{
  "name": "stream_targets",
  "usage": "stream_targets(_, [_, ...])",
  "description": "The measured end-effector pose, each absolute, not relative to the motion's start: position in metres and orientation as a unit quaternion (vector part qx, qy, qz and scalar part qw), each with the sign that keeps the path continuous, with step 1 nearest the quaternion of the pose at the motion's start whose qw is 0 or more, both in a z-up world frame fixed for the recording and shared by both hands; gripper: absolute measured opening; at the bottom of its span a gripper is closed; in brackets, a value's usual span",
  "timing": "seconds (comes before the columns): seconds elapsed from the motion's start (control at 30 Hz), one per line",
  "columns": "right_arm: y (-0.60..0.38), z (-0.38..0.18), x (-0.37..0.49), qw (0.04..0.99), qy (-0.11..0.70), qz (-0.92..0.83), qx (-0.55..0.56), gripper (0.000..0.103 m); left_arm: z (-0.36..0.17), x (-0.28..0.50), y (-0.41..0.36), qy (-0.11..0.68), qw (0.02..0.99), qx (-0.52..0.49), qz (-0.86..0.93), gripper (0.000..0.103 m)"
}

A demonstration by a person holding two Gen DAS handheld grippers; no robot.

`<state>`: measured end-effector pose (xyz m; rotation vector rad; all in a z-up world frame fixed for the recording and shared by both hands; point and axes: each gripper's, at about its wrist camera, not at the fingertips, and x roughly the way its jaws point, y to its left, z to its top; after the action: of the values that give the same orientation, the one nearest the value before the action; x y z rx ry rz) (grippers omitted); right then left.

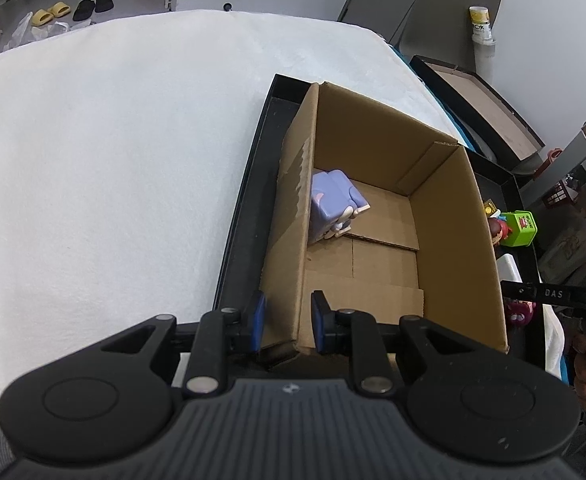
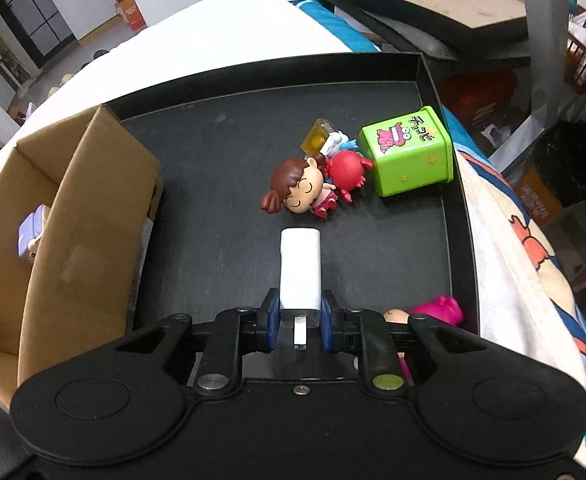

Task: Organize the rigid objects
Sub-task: 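Close the right gripper on the white charger and lift it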

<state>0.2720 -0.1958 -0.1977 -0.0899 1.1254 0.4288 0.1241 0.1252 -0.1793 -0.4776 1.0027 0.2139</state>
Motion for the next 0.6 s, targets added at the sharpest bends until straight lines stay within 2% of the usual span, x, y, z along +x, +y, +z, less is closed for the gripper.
stream_targets(0.3, [-0.189, -0.17, 0.257, 0.833, 0.508, 0.216, -0.041, 0.02, -0.178, 0.12, 0.125, 0.468, 0.848, -0.228, 0.101, 0.021])
stream_targets(0.47, [-0.194, -0.157, 0.259, 0.822, 0.52, 0.232, 0.015, 0.02, -0.177, 0.117, 0.129, 0.463, 0.848, -0.238, 0.098, 0.021])
stream_targets(0.6, [-0.188, -0.149, 0.255, 0.822, 0.518, 0.236, 0.015, 0.02, -0.177, 0.115, 0.132, 0.458, 0.849, -0.246, 0.095, 0.021])
